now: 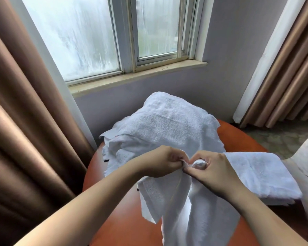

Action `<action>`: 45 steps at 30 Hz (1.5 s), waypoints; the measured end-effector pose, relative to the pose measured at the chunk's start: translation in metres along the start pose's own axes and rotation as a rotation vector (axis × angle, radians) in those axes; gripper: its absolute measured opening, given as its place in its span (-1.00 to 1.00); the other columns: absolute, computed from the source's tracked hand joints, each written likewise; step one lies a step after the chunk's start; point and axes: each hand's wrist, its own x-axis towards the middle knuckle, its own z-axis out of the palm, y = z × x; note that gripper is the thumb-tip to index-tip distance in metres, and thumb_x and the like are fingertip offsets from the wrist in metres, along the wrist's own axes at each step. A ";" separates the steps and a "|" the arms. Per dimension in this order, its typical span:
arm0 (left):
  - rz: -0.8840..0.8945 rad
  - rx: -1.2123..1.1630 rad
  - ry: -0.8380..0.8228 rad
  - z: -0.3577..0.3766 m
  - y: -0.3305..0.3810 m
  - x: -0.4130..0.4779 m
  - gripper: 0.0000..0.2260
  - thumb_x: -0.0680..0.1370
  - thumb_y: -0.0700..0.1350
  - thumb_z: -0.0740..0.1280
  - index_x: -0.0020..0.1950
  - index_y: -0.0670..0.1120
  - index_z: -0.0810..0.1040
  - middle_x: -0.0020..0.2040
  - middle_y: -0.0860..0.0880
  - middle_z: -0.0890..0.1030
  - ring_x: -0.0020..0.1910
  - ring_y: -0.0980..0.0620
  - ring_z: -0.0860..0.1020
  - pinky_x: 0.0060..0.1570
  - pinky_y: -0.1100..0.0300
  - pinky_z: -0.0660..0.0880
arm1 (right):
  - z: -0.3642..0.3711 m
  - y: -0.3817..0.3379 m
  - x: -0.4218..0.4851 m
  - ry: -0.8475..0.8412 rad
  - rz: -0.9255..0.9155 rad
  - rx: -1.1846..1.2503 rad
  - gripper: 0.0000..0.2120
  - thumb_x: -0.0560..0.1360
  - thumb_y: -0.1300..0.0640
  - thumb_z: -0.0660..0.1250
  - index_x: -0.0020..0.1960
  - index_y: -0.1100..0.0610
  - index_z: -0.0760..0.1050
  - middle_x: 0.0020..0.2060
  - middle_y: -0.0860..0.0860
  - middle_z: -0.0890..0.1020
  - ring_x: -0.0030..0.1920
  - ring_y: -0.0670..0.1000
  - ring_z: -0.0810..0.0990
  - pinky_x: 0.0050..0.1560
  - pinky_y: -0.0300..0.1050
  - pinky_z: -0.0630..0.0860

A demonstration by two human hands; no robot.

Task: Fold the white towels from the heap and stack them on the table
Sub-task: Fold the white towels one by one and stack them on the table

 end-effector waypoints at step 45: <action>-0.381 -1.186 0.224 0.019 -0.008 -0.009 -0.72 0.62 -0.17 0.17 0.24 -0.27 0.52 0.06 -0.18 0.60 -0.07 -0.03 0.59 -0.07 0.13 0.52 | -0.015 0.009 0.003 -0.021 -0.257 0.073 -0.82 0.35 -0.13 0.45 -0.26 -0.04 0.56 -0.42 -0.13 0.57 -0.36 -0.08 0.54 -0.28 -0.05 0.47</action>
